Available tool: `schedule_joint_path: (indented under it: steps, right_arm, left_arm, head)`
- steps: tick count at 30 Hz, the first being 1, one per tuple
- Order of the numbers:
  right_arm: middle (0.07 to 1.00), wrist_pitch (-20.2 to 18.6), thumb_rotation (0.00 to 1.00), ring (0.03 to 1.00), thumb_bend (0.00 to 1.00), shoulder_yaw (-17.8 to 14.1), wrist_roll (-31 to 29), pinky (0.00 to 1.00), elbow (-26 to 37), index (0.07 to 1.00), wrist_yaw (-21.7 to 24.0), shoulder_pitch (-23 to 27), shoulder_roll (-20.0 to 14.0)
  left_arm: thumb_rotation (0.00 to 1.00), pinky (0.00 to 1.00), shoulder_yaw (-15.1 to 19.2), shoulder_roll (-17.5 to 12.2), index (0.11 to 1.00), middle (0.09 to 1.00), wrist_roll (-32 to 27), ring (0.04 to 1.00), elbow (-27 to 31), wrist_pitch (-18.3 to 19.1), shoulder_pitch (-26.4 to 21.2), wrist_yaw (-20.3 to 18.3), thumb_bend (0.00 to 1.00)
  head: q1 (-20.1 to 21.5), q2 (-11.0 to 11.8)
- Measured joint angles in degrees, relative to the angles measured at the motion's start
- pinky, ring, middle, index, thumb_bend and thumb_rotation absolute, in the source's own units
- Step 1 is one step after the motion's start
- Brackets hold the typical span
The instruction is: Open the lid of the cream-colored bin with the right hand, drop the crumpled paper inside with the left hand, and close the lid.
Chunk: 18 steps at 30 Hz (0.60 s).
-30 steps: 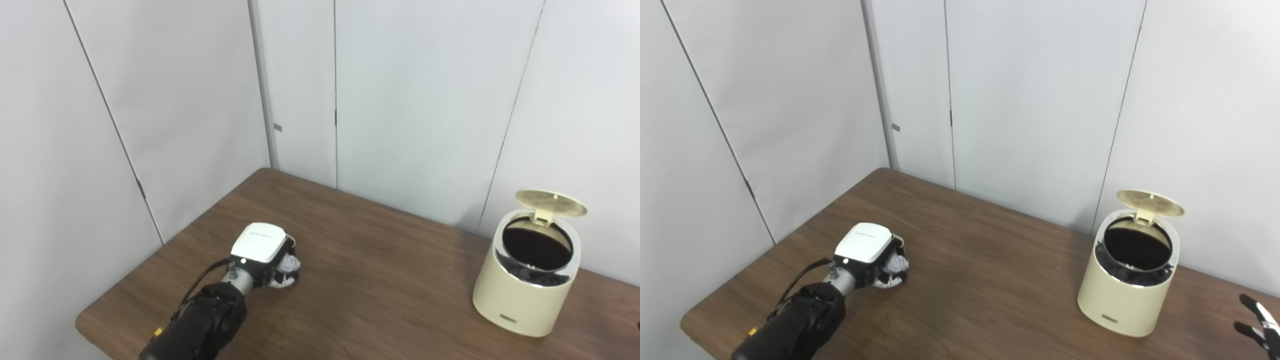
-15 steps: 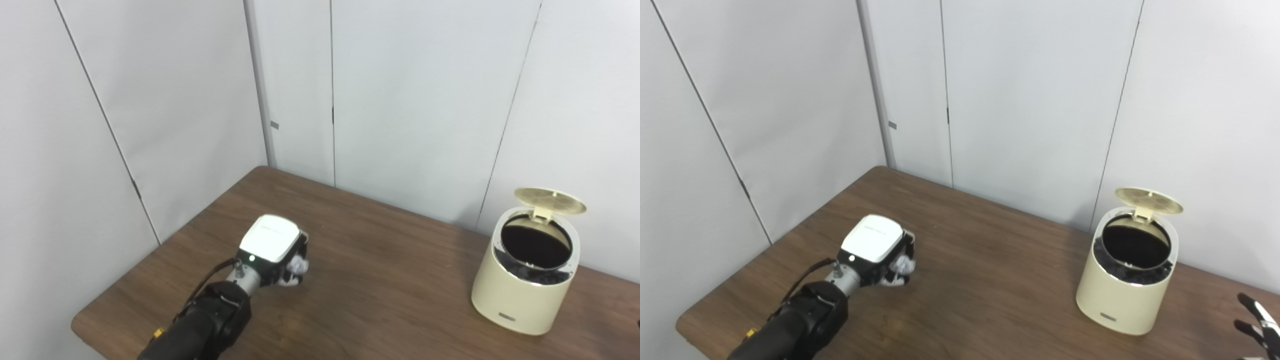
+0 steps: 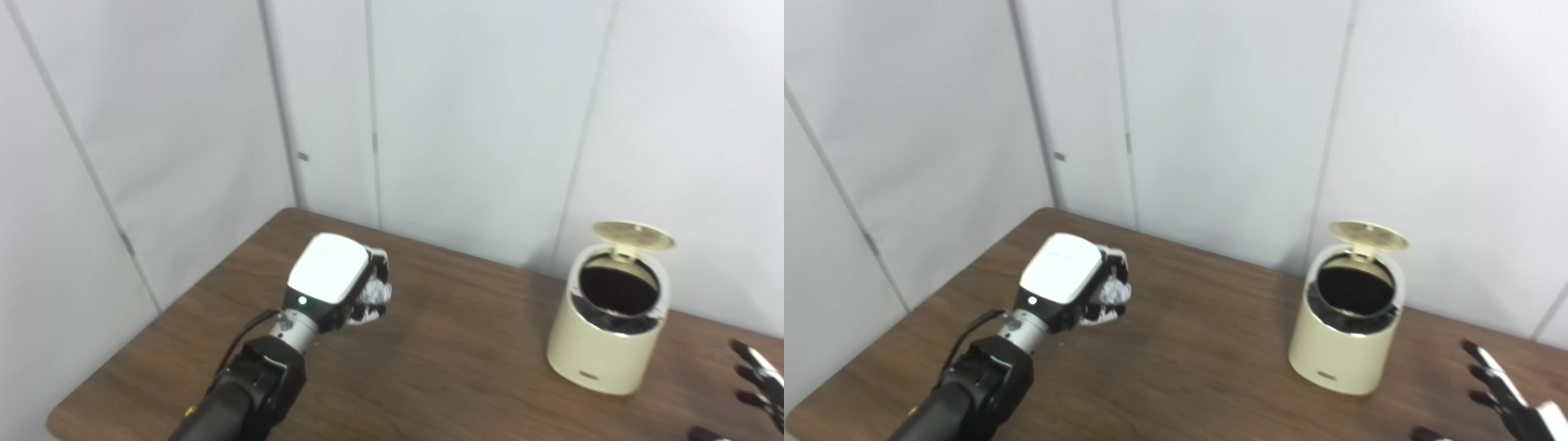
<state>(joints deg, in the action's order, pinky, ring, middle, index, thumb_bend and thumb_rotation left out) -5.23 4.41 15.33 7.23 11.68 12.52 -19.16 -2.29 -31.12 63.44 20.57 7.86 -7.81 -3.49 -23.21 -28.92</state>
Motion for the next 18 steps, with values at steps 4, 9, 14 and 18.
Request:
schedule_joint_path:
  steps: [4,9,14,18]
  right_arm:
    - [0.988,-0.15,0.27,0.909,0.74,0.07,-0.01,0.81,0.22,0.957,0.00,0.25,0.69]
    - [0.967,-0.19,0.21,0.885,0.76,0.46,0.71,0.77,0.51,0.927,-0.22,0.66,2.03]
    - [0.958,-1.38,0.17,0.880,0.77,0.68,1.20,0.75,2.23,0.912,-0.24,0.69,2.53]
    - [0.959,-1.42,0.23,0.880,0.77,1.33,1.99,0.73,2.36,0.911,-0.25,0.72,2.75]
  left_arm:
    - [0.00,0.29,-0.93,2.63,0.482,0.471,1.37,0.349,0.84,-0.82,-3.71,0.35,0.53]
    - [0.00,0.29,-1.99,6.42,0.482,0.472,1.17,0.357,1.04,-3.81,-7.41,1.58,0.53]
    - [0.00,0.27,-2.24,8.57,0.482,0.473,0.65,0.369,-0.48,-7.06,-9.53,5.90,0.53]
    - [0.00,0.28,-3.09,9.88,0.515,0.432,0.71,0.380,-2.25,-8.42,-10.94,7.31,0.52]
  head:
    - [4.57,-0.09]
    - [9.04,0.35]
    - [14.32,0.18]
    - [16.43,0.26]
